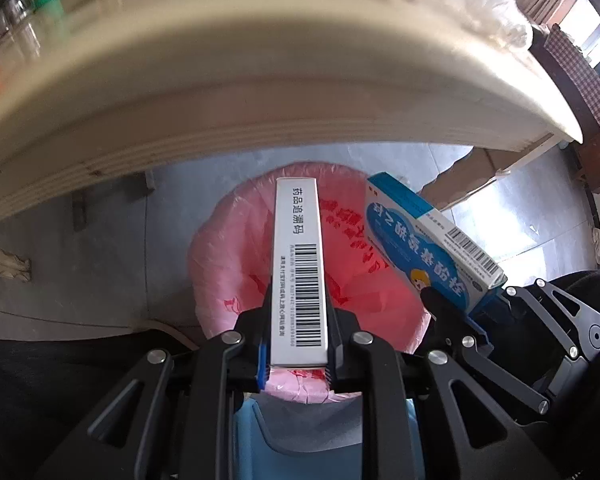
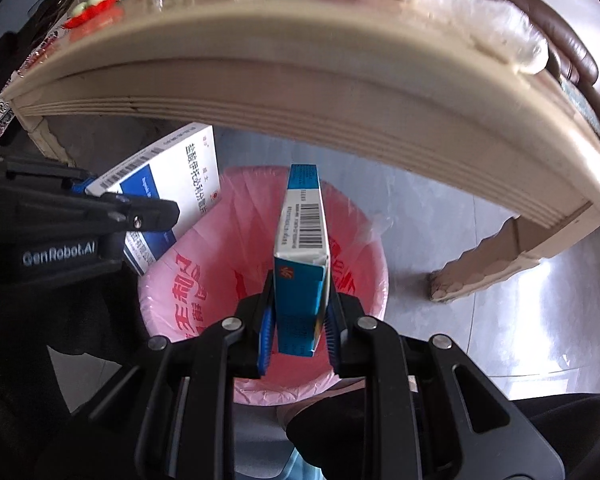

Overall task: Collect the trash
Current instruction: 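Carry both boxes down over the pink trash bin with both grippers, then open both grippers to drop the boxes into the trash bin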

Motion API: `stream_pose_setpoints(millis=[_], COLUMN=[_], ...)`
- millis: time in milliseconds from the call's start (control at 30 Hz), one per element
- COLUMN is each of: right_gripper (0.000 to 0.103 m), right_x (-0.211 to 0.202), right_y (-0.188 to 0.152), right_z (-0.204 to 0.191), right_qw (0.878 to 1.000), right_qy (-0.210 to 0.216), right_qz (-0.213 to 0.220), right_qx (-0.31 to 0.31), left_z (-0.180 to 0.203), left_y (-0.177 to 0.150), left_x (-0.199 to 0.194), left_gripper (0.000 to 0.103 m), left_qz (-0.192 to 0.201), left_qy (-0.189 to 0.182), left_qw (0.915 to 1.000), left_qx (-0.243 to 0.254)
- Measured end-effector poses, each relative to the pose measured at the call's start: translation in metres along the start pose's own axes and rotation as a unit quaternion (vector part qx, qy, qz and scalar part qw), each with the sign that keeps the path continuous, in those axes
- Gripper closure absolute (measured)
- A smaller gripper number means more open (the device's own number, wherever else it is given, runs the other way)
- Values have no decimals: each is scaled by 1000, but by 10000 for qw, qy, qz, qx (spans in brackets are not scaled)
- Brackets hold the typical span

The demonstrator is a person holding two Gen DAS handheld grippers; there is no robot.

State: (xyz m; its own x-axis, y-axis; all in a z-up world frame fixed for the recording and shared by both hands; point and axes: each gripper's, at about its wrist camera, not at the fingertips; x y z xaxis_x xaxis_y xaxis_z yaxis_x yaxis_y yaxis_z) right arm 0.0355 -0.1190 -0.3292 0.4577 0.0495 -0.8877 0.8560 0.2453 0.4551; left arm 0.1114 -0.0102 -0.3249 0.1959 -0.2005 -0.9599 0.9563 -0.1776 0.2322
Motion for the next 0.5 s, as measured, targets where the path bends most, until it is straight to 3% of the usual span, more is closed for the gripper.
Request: stream_pose_setpoints(millis=[500], right_gripper=[81], right_x=[48], right_y=[0], right_z=[3], right_qw=[9971], right_qy=[171], right_qz=[-719], right_qx=[192], left_z=[-14], left_y=[6], left_x=[65], left_gripper=[83], left_qz=[-698], left_qy=[-90], left_qw=[9972], left_qx=[-235])
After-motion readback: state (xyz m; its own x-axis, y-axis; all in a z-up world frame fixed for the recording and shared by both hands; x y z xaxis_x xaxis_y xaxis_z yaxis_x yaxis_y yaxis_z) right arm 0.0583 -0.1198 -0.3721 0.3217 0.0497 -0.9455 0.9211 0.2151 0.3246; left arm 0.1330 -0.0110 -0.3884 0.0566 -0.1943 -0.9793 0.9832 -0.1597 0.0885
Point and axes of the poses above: each gripper's, at about its wrist camera, not at the fingertips, and x roughly the way its jaws point, z to its right, y to its top, and after that the axes turned 5 degrees about -x, right-handed
